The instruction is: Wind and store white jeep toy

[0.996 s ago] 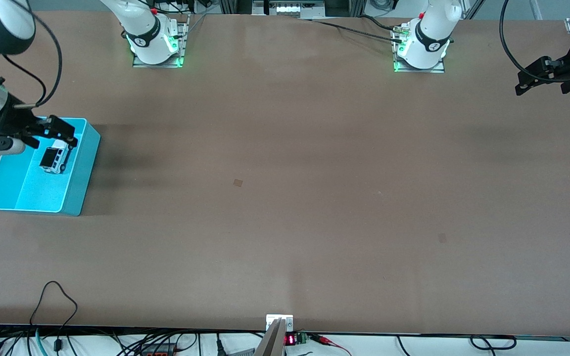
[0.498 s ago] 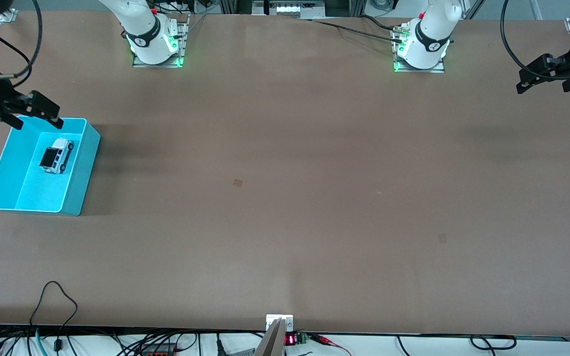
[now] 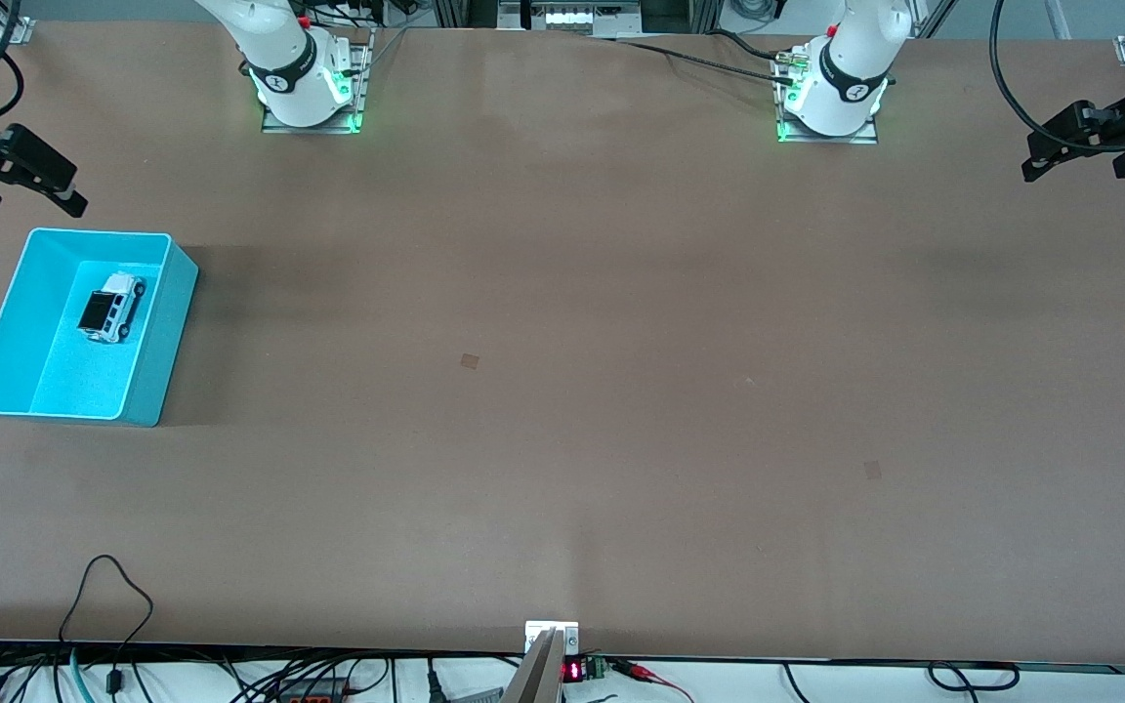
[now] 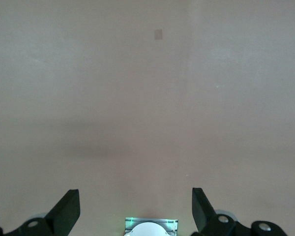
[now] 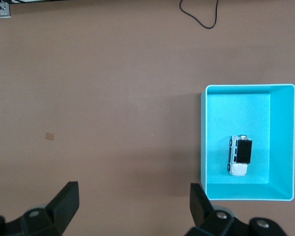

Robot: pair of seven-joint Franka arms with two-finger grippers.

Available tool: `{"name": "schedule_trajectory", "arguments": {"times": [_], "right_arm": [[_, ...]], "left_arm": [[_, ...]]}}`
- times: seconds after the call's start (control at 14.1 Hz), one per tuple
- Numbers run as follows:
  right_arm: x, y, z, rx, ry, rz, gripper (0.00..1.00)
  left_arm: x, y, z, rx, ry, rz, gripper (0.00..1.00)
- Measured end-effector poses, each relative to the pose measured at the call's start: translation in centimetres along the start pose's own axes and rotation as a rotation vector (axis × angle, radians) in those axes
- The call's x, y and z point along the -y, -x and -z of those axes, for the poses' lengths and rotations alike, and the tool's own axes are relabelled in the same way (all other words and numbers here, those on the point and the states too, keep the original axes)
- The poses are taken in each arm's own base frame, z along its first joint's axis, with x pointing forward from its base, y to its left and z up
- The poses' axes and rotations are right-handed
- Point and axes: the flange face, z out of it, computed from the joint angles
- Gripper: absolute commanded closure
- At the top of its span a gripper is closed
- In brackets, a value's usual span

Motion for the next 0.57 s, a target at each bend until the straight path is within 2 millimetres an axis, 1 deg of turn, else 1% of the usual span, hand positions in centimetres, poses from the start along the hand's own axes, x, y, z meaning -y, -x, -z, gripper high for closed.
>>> {"name": "schedule_trajectory", "arguments": {"times": [0.14, 0.36, 0.57], "right_arm": [[0.0, -1.4, -0.2, 0.003, 0.000, -0.001, 0.00], [0.1, -3.1, -1.3, 0.021, 0.001, 0.000, 0.00], [0.6, -3.3, -1.5, 0.028, 0.001, 0.009, 0.00]], "left_arm": [[0.0, 0.0, 0.0, 0.000, 0.000, 0.000, 0.00], [0.0, 0.0, 0.0, 0.000, 0.000, 0.000, 0.00], [0.0, 0.1, 0.0, 0.000, 0.000, 0.000, 0.00]]}}
